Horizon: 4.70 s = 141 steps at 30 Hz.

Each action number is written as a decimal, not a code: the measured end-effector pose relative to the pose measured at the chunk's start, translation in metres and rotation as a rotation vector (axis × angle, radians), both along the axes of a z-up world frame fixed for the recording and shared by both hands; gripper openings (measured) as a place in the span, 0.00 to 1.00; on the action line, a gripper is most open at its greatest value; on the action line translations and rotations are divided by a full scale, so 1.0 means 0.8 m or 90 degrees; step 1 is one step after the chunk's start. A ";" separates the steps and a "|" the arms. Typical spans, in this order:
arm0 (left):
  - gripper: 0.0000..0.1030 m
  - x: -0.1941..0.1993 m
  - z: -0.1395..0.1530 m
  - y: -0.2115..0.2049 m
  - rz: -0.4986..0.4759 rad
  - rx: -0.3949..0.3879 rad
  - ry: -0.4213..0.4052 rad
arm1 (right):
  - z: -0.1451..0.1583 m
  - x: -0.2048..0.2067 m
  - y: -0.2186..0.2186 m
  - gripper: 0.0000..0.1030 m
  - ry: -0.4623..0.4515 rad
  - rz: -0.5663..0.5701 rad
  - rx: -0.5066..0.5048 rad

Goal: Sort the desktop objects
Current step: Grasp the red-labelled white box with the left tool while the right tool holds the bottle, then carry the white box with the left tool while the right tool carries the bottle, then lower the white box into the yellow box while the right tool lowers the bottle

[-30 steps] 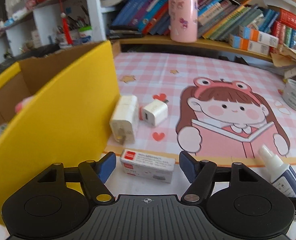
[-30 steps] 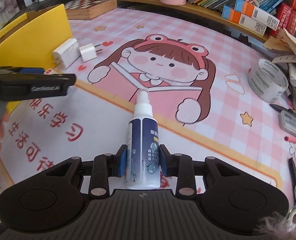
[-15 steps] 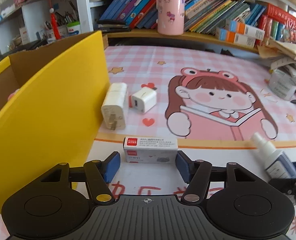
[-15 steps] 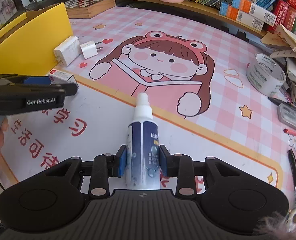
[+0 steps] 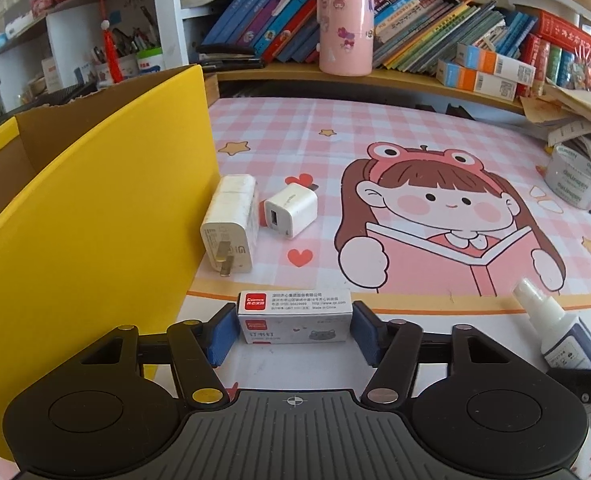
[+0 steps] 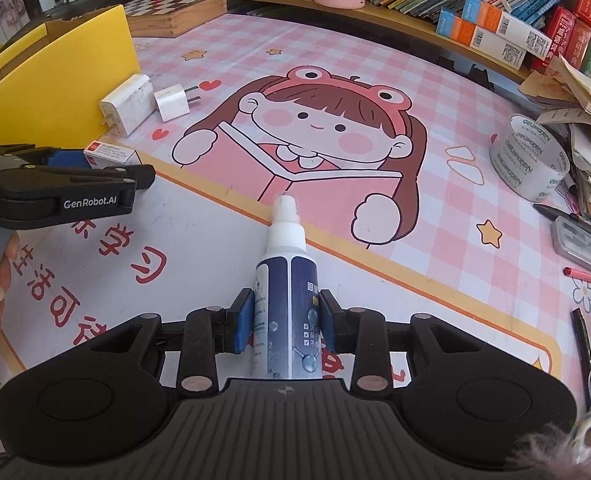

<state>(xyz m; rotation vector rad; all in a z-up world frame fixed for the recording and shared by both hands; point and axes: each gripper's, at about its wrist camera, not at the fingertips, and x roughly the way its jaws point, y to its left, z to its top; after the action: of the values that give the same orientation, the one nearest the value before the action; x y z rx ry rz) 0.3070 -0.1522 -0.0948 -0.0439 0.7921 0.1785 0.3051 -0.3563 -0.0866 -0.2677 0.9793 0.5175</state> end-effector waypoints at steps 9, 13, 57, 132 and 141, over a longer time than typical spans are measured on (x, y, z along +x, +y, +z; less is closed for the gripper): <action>0.51 -0.023 0.024 0.007 0.004 -0.060 -0.038 | 0.000 -0.004 -0.002 0.29 0.001 -0.004 -0.005; 0.51 -0.041 0.052 0.003 -0.010 -0.078 -0.064 | 0.002 -0.007 -0.003 0.29 0.002 -0.021 0.000; 0.51 -0.252 0.136 0.166 -0.199 -0.140 -0.143 | 0.085 -0.247 0.114 0.29 -0.100 -0.232 0.079; 0.51 -0.275 0.160 0.313 -0.106 -0.126 -0.213 | 0.129 -0.263 0.316 0.29 -0.109 -0.045 0.128; 0.51 -0.183 0.183 0.314 -0.063 -0.091 -0.270 | 0.173 -0.162 0.327 0.29 -0.183 0.023 0.154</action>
<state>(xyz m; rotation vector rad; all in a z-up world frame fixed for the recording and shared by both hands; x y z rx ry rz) 0.1606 0.0986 0.0514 -0.1722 0.3821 0.0152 0.1756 -0.0944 0.0517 -0.1380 0.6268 0.6054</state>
